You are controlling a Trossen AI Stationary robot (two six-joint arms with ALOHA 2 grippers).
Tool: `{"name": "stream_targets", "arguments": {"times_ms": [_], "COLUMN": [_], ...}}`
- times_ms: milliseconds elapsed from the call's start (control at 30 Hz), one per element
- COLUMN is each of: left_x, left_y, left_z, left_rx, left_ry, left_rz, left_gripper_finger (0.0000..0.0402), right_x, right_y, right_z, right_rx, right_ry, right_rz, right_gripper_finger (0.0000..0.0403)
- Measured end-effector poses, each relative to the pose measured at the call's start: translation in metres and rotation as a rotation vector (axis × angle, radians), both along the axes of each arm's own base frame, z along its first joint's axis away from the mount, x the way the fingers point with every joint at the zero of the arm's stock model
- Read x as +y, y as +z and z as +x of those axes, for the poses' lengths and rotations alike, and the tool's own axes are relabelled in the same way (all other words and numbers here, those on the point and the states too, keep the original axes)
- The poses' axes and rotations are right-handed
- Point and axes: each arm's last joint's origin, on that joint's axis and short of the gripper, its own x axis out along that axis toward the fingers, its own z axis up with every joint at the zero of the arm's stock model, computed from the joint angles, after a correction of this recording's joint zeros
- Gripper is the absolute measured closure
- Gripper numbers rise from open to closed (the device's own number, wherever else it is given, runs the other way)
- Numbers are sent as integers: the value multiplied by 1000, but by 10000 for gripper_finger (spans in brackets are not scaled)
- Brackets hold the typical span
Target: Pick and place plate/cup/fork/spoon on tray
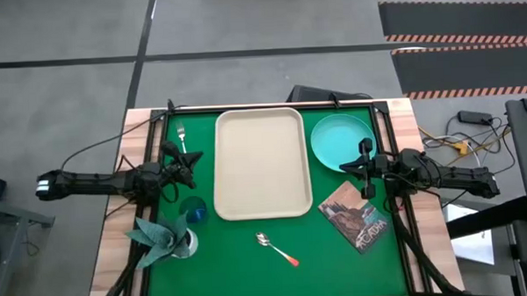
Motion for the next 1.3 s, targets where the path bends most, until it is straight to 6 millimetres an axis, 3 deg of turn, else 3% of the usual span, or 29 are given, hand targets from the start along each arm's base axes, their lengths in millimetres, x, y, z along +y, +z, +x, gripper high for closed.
{"name": "stream_targets", "arguments": {"times_ms": [1133,1300], "left_x": [0,0], "left_y": [0,0], "left_z": [0,0], "left_rx": [0,1], "left_ry": [5,-1], "left_rz": [1,1], "left_gripper_finger": [402,402], "right_x": [0,0], "right_y": [2,2], "right_z": [0,0], "right_rx": [-18,-26], "right_ry": [1,16], "right_rz": [1,219], "right_gripper_finger": [394,394]}}
